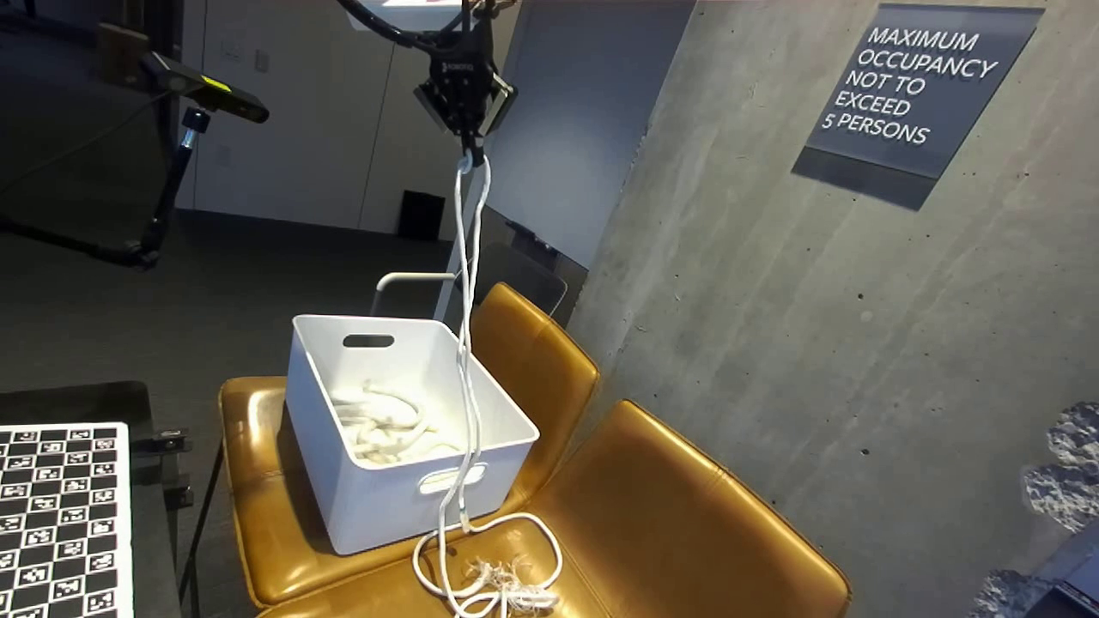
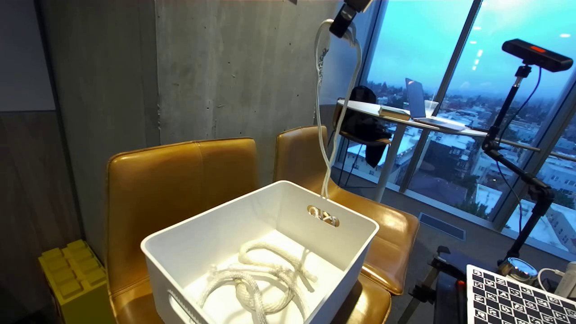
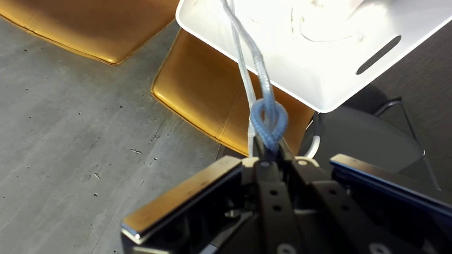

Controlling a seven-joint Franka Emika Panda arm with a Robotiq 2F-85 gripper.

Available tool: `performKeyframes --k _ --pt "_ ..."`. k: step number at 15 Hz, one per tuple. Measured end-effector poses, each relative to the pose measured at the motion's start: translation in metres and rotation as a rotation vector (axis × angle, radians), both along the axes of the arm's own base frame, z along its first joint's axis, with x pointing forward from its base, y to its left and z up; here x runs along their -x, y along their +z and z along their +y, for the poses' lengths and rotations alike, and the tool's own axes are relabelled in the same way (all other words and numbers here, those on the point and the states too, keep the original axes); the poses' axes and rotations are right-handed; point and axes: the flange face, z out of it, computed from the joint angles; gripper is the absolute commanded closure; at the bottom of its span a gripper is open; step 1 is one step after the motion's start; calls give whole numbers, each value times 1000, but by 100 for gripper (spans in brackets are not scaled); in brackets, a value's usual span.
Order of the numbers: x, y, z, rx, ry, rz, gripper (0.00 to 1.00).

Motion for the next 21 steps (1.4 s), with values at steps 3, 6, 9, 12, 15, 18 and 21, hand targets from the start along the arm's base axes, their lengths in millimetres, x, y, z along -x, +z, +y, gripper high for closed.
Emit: performKeyframes --k 3,6,9,12,15,18,21 --pt "-5 11 9 -1 8 2 99" --pt "-13 46 37 -12 23 -11 99" --pt "-18 93 67 -31 44 -35 99" --pt "-24 132 86 -47 60 -59 99" --pt "-31 161 99 -52 73 -85 99" --pt "-38 185 105 -51 75 -112 99" --pt "-44 206 105 -49 66 -133 99"
